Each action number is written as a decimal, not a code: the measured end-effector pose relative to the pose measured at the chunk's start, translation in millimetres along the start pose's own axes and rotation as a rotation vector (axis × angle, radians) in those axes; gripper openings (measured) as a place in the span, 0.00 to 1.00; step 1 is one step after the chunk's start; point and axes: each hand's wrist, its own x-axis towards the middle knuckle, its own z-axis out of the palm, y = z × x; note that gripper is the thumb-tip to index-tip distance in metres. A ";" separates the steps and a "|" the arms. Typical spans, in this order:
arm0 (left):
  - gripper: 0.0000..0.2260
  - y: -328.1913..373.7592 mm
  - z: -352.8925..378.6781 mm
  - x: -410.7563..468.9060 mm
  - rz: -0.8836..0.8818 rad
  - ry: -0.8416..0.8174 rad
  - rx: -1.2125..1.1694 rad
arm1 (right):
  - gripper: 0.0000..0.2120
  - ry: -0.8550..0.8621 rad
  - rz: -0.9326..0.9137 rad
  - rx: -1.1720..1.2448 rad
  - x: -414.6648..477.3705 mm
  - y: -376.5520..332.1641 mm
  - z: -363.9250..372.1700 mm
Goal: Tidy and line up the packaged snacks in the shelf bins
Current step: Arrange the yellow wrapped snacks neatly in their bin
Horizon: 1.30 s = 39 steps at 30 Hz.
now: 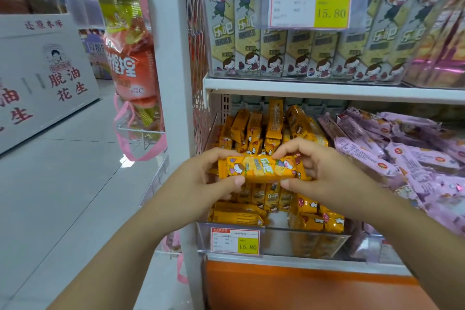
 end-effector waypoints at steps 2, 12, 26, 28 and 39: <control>0.11 -1.1 -4.5 -10.5 0.008 0.022 -0.045 | 0.20 -0.021 0.005 0.048 -0.3 -2.7 6.5; 0.11 -8.0 -24.6 -48.1 0.114 0.271 0.068 | 0.19 -0.478 0.268 -0.548 39.9 5.7 59.7; 0.15 -8.1 -24.2 -45.9 0.176 0.337 0.190 | 0.04 -0.232 0.193 -0.363 36.8 -2.4 26.8; 0.15 -6.4 -17.5 -43.2 0.176 0.299 0.156 | 0.02 -0.065 0.201 -0.173 28.3 -7.3 8.6; 0.15 -17.3 19.7 -9.5 0.128 0.267 0.172 | 0.12 -0.003 0.278 0.094 1.4 14.7 -29.5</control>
